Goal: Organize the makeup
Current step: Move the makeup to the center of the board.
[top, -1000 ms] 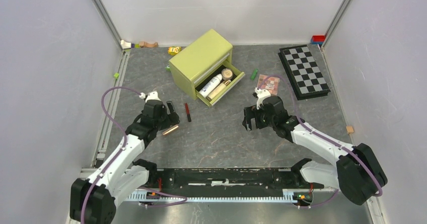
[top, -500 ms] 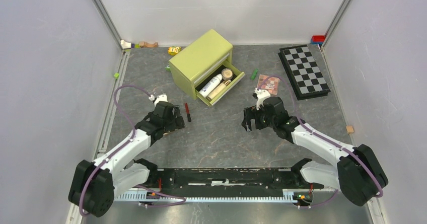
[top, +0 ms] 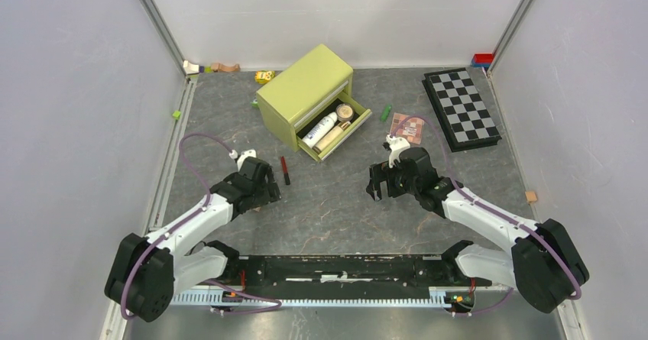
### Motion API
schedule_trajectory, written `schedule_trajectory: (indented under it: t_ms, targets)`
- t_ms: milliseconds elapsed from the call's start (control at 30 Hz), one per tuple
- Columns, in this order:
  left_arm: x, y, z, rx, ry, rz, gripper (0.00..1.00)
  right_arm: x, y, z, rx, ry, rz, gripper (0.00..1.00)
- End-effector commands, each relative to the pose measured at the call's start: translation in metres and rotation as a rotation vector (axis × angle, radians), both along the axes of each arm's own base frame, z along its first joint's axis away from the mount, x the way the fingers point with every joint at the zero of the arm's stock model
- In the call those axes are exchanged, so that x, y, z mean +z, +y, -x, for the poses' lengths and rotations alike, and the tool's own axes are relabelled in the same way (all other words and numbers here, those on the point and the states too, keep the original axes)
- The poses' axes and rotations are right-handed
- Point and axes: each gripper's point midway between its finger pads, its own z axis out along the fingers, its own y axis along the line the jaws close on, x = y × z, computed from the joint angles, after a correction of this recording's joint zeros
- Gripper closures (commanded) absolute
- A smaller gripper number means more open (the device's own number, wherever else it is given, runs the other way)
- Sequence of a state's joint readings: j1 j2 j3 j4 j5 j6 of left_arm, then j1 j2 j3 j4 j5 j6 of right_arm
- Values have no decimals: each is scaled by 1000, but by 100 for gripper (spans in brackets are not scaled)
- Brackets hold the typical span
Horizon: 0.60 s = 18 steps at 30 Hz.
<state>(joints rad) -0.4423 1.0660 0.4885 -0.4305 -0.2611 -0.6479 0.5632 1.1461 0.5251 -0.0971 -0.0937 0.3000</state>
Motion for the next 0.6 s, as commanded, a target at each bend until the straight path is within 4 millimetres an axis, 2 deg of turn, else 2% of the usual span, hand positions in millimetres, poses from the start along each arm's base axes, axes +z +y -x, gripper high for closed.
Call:
schedule_trajectory:
  t_ms: [0,167,367,467,567]
  targets:
    - [-3,-8,5,4,19,15,24,9,5,-2,7,-36,-31,2]
    - [-12,-12,8,-13,69,-1,47,9,5,-3,6,-36,-33,2]
    - [-20,-18,9,-52,103,-19,67,8,5,-2,5,-29,-33,2]
    - [-21,-32,9,-110,106,-8,76,7,5,-1,1,-26,-35,2]
    - [-17,-58,12,-178,96,35,84,7,3,0,-16,-22,-42,2]
